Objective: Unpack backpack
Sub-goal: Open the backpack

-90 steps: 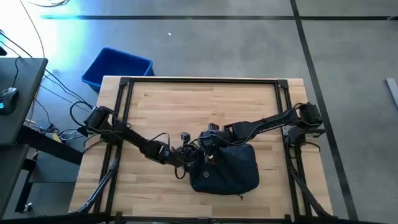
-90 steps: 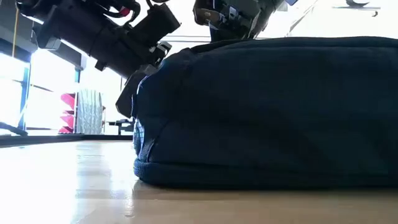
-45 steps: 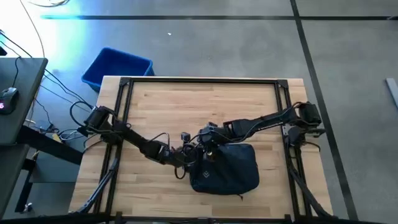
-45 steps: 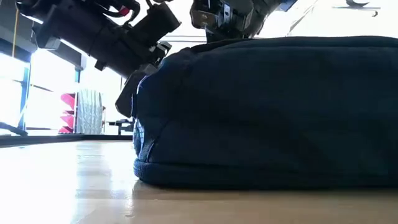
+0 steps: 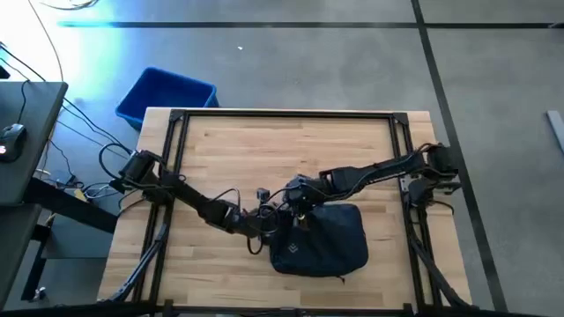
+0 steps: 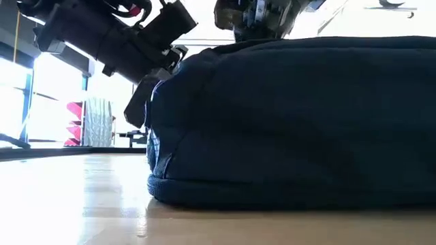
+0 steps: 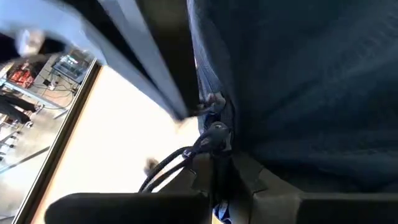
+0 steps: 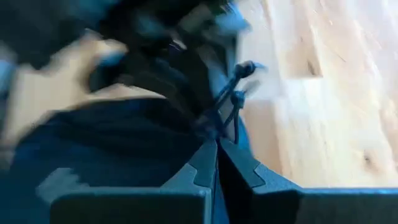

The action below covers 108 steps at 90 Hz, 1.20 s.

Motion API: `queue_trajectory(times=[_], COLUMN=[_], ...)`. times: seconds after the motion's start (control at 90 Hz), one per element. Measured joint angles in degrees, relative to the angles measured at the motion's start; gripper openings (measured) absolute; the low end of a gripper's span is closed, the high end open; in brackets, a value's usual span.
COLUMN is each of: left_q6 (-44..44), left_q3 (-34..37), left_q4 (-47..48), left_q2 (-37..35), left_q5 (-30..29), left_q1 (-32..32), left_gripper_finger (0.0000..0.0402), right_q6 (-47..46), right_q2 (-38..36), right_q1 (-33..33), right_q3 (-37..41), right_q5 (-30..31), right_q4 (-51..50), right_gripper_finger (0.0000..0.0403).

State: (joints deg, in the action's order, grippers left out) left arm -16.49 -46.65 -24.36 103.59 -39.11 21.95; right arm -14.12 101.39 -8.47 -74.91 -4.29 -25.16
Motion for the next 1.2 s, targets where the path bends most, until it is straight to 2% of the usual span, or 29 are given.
queue_trajectory(times=[0.2,0.367,0.5,0.667,0.756,0.822,0.867,1.2], left_q6=[0.04,0.02,0.02,-0.02,-0.02,-0.02,-0.02,-0.02], left_q3=[0.00,0.00,0.00,0.00,0.00,0.00,0.00,0.02], left_q4=[-0.02,-0.02,-0.02,0.00,0.00,-0.02,-0.04,-0.92], left_q2=[0.00,0.00,0.00,0.00,0.00,0.00,0.00,0.00], left_q5=[-0.20,-0.20,-0.17,-0.17,-0.15,-0.15,-0.15,-0.13], left_q1=[-0.08,-0.08,-0.06,-0.06,-0.06,-0.06,-0.06,-0.06], left_gripper_finger=[0.0000,0.0000,0.0000,0.0000,0.0000,0.0000,0.0000,0.0001], right_q6=[-5.08,-3.11,9.65,29.81,38.13,40.72,41.23,39.85], right_q2=[-2.50,-0.63,0.69,1.00,1.19,1.39,1.44,1.44], right_q1=[0.23,0.18,-1.61,-6.85,-9.63,-11.26,-11.87,-11.93], right_q3=[-0.02,-0.04,-0.02,-0.02,0.13,0.96,1.81,5.55], right_q5=[-0.33,-0.69,0.63,11.96,18.77,25.10,27.29,31.40], right_q4=[-0.19,-0.98,-1.01,-2.14,-1.22,-0.11,-0.03,8.11], right_gripper_finger=[0.0007,0.0063,0.0124,0.0169,0.0175,0.0176,0.0175,0.0144])
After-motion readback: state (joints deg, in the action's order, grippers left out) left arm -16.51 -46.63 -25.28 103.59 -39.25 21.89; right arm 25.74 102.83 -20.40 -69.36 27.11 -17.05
